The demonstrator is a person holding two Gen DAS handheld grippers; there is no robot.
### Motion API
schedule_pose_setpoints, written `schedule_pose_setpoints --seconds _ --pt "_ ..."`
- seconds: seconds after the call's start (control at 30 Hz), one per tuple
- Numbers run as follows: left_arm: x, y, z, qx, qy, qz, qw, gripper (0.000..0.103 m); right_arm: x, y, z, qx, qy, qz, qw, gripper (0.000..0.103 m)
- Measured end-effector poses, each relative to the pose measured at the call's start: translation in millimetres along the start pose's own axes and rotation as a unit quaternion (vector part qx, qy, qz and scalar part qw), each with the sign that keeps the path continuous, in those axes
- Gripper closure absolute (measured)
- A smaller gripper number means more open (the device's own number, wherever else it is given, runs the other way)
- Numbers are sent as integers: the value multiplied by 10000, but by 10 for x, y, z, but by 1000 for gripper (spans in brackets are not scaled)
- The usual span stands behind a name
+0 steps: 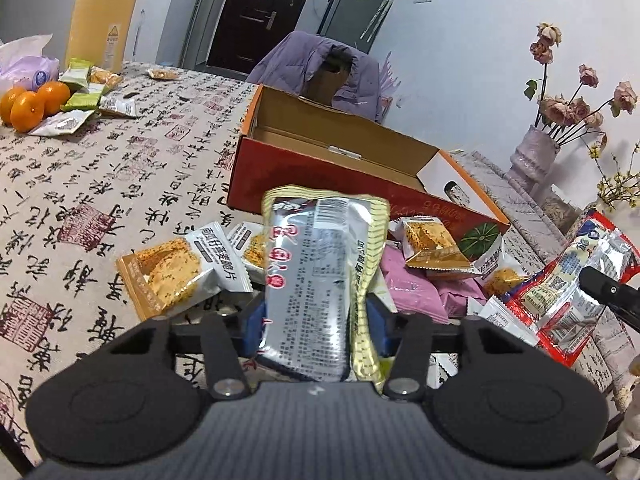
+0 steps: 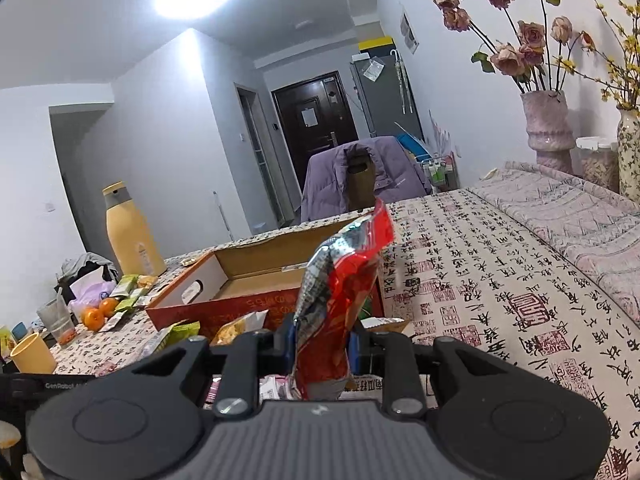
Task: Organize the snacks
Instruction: 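Carry both packets over the cardboard box and release them inside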
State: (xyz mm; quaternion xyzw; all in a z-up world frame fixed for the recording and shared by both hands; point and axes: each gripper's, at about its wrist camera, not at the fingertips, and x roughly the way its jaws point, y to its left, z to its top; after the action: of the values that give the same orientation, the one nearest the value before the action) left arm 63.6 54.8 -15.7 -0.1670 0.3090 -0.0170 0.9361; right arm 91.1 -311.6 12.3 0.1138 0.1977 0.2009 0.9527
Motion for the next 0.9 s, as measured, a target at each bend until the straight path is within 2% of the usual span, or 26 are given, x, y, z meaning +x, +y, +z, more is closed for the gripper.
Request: schedule_pose_setpoints --seconds 0.13,0.47,0.73,0.9 --pt "-120 -70 23 234 -255 161 9993 56 -42 31 31 -63 -80 17 9999 79" --pt "-282 -248 277 639 -766 255 9947 56 13 108 206 -205 -300 140 9992 79" --pt "-183 -428 583 898 -1078 335 9895 56 284 237 522 -345 -507 291 9977 79" --pt "13 -506 869 912 -1116 434 9886 56 570 359 711 -440 -538 377 9969 79"
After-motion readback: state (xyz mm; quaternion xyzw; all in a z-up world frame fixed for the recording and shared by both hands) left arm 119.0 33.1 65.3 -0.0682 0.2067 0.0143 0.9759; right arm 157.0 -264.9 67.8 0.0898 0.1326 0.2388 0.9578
